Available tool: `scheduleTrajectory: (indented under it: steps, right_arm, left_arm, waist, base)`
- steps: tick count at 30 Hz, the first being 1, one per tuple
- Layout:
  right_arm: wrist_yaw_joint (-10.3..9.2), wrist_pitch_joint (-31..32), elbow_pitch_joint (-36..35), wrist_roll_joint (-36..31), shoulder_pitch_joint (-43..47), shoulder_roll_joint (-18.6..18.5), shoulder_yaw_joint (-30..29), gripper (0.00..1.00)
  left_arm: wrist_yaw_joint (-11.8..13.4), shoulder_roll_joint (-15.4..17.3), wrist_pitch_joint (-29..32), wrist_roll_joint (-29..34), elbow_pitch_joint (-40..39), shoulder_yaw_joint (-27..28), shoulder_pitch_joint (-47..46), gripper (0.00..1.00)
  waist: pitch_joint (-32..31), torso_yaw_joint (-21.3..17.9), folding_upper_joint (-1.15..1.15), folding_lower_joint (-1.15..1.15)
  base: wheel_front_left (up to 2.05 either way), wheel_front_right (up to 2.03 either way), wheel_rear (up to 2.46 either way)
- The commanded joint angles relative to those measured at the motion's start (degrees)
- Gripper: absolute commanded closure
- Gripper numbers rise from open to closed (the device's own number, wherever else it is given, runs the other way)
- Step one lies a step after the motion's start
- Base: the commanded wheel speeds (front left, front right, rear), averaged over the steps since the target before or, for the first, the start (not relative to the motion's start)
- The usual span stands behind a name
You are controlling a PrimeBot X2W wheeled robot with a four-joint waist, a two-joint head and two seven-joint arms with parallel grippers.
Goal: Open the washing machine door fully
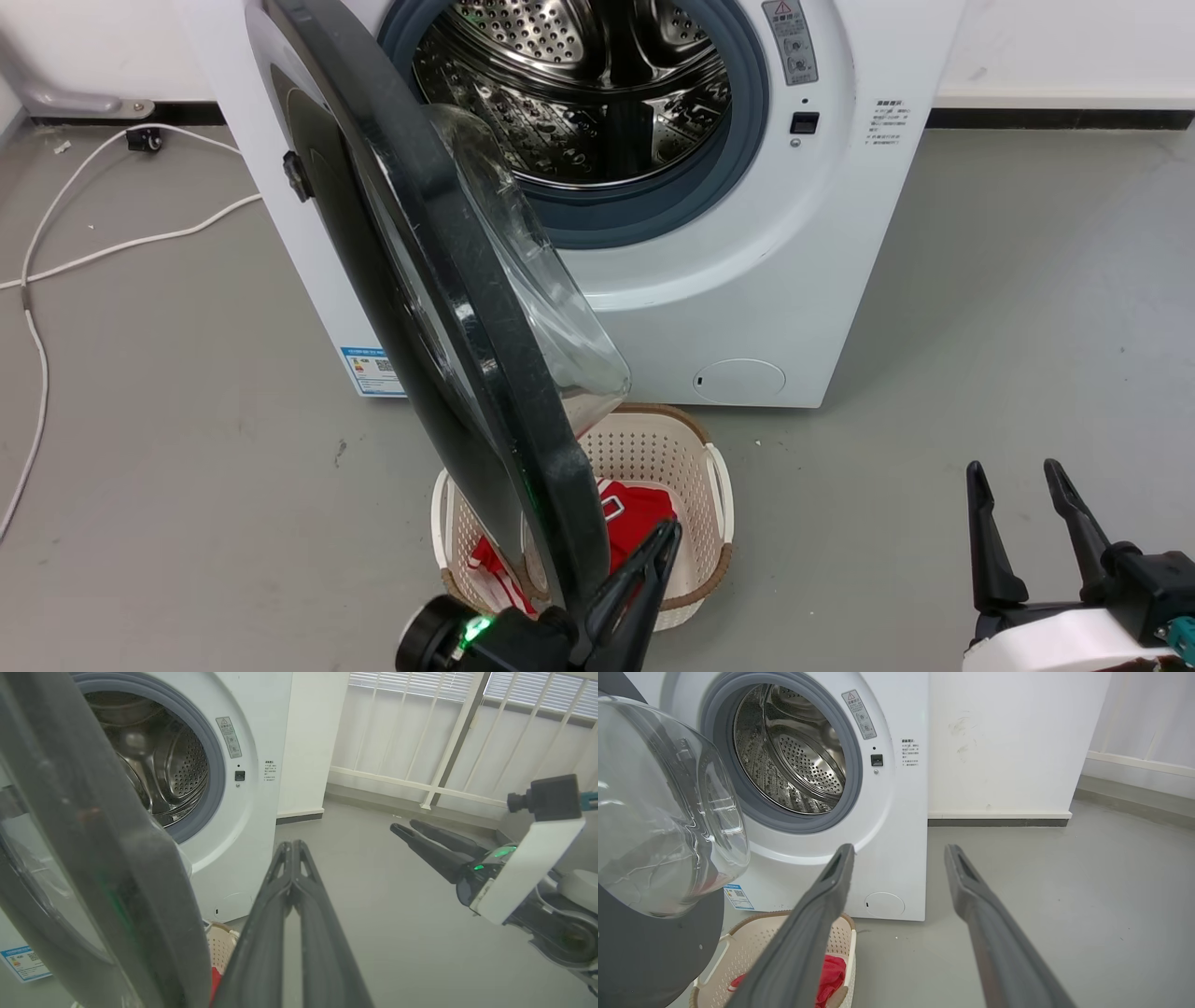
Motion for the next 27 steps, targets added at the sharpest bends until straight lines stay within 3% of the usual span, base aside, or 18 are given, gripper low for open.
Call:
scheduleTrajectory:
  steps: [1, 27]
  right_arm:
    - [-0.04, -0.16, 0.12, 0.53, -0.97, 0.15, 0.17, 0.00]
    - [-0.04, -0.40, 1.55, 0.91, -1.18, 0.15, 1.09, 0.00]
  left_arm:
    - [0.25, 0.26, -0.10, -0.18, 1.52, -0.15, 0.50, 1.00]
    - [5.52, 0.23, -5.33, 0.09, 11.97, 4.84, -4.73, 1.00]
  waist:
    - [0.12, -0.04, 0.00, 0.00]
    - [-0.03, -0.99, 0.00, 0.00]
  base:
    - [0.00, 0.00, 0.00]
    - [0.00, 0.00, 0.00]
